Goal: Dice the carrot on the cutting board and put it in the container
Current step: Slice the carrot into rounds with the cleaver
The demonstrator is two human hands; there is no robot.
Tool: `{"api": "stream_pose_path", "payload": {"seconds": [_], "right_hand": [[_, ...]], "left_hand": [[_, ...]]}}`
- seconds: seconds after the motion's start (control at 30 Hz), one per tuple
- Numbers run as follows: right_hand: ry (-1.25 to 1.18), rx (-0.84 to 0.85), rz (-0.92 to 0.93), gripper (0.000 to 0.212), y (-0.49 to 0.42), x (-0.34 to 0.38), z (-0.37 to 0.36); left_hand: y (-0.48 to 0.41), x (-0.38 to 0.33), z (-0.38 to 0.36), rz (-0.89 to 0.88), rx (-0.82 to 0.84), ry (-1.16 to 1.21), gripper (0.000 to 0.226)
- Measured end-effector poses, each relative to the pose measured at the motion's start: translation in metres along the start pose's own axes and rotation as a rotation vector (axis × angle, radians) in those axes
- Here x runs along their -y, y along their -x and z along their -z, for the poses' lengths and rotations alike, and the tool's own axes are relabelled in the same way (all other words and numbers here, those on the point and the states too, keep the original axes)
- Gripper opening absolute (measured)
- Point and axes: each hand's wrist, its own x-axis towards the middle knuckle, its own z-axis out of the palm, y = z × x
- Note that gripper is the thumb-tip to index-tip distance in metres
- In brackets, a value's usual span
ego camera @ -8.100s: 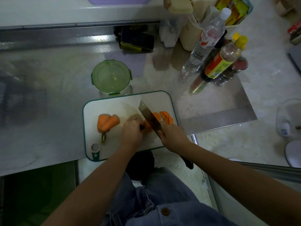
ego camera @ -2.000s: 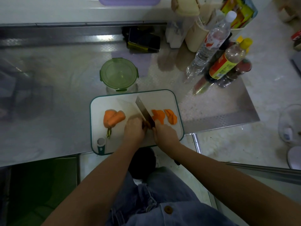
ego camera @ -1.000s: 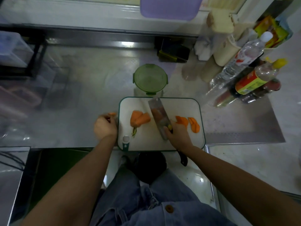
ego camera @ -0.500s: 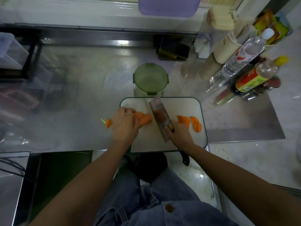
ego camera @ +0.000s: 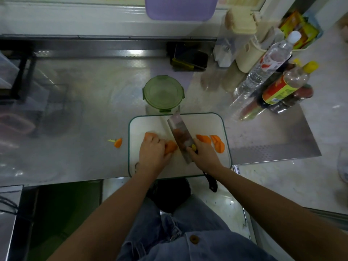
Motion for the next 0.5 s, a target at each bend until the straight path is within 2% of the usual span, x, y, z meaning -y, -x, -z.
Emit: {"api": "stream_pose_path", "payload": {"seconds": [0.07, 0.17, 0.23, 0.3, 0.4, 0.5], "right_hand": [[0.002, 0.009, -0.004, 0.032, 0.001, -0.002, 0.002], [0.006, 0.009, -0.028, 0.032, 0.004, -0.003, 0.003], [0.02, 0.005, -0.034, 0.034, 0.006, -0.004, 0.003], [0.063, 0.001, -0.026, 0.032, 0.009, -0.003, 0.005], [0.123, -0.012, 0.008, 0.021, 0.017, 0.004, 0.006], [0.134, -0.011, 0.036, 0.016, 0.022, 0.015, -0.003]], "left_hand": [[0.003, -0.002, 0.001, 0.062, -0.018, 0.002, 0.041], [0.003, 0.007, 0.004, 0.341, -0.095, 0.093, 0.041], [0.003, 0.014, 0.007, 0.501, -0.005, 0.151, 0.054], [0.002, 0.017, 0.006, 0.527, 0.056, 0.227, 0.054], [0.001, 0.015, 0.005, 0.518, 0.032, 0.33, 0.052], [0.005, 0.017, 0.006, 0.614, -0.021, 0.454, 0.06]]}}
